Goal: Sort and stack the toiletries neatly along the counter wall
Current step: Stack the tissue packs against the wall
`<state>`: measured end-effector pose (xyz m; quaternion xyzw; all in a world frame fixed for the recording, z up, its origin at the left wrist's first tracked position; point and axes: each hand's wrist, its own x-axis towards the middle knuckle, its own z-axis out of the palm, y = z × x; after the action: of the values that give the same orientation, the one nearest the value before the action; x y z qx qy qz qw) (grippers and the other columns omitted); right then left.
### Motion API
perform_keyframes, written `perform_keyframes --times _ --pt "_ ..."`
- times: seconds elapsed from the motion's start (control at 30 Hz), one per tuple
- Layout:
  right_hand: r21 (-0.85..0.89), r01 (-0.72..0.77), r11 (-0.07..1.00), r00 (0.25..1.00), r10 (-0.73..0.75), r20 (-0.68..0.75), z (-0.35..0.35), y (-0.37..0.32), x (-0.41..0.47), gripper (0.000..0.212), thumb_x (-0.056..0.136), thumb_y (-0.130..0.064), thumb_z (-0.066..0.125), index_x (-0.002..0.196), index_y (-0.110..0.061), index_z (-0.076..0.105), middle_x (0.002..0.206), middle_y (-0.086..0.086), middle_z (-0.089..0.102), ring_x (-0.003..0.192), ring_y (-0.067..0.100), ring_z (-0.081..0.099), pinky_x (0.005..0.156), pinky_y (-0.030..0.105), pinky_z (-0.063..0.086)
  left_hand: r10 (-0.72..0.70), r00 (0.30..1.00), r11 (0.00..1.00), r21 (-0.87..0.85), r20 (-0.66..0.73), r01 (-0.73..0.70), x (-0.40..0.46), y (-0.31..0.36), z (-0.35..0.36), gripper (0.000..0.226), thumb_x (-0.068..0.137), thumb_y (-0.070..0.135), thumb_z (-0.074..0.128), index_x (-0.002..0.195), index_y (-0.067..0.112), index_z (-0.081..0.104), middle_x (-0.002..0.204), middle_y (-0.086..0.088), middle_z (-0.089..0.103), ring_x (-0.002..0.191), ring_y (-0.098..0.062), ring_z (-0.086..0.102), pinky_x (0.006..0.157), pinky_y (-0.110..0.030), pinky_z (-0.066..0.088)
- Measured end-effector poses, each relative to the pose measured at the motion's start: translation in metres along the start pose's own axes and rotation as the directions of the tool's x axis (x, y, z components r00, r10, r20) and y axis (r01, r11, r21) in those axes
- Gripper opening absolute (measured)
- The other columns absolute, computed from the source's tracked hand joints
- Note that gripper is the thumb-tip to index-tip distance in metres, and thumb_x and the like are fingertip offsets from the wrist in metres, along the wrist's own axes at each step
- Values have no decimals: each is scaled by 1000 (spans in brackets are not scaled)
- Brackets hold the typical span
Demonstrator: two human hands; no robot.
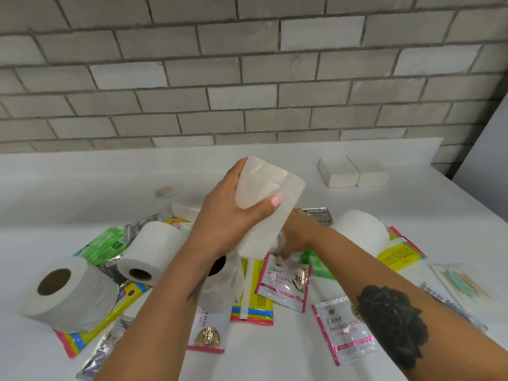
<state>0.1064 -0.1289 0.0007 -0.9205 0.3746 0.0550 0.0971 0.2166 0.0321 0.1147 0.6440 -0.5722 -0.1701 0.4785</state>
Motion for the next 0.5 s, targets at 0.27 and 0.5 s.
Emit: perform_keyframes --times 0.27,0.5 --pt "-17 -10 1000 999 9 -49 3 -2 0 101 52 -38 81 138 -22 31 132 9 44 121 31 37 101 43 38 -22 1000 1000 -4 -1 22 -3 -2 0 91 52 71 55 136 41 35 116 26 50 102 5 52 78 -8 39" --pt "-65 -5 998 994 -2 -107 -8 -5 -1 90 54 -39 79 135 -24 41 133 7 40 122 32 32 101 43 37 -22 1000 999 -29 0 22 0 -1 5 96 52 72 55 139 39 33 127 18 51 111 -6 53 83 -16 43"
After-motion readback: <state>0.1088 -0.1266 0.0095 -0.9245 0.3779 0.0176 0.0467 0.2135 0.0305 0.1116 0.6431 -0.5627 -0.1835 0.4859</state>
